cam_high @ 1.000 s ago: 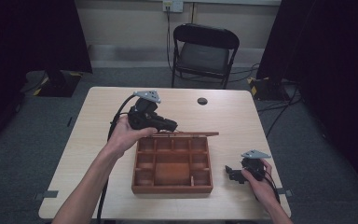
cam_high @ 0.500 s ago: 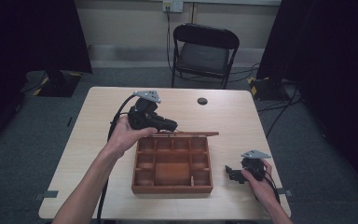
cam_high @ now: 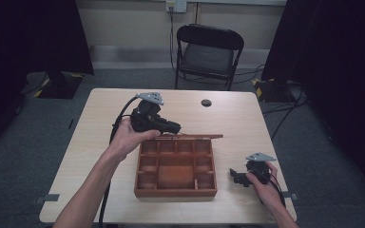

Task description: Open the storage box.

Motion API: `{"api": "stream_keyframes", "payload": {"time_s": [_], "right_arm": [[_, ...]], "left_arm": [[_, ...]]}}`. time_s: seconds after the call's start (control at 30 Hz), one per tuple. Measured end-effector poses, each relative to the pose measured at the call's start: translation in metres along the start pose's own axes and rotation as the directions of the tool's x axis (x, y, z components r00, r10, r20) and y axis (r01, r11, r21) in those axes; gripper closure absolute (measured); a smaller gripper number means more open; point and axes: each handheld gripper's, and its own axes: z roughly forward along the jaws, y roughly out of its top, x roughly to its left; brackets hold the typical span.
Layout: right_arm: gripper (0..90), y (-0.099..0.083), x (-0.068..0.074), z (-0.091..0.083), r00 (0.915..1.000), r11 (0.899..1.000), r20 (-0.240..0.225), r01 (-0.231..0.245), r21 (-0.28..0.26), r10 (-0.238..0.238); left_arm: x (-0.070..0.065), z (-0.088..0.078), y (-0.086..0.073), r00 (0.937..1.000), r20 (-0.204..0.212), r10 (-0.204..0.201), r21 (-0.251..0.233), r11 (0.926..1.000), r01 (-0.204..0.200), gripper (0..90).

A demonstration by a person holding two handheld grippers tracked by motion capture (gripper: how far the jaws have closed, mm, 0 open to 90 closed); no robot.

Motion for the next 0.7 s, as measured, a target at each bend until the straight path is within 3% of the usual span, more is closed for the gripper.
{"api": "stream_keyframes", "payload": {"time_s": [0.7], "right_arm": [[5.6,0.0001,0.0001,0.0001,1.0000,1.000,-0.001,-0.001,0.001,0.001]], "left_arm": [[0.0006,-0.0001,0.0002,1.0000,0.008,0.001,0.001,1.0000,-0.001,84.3]]}}
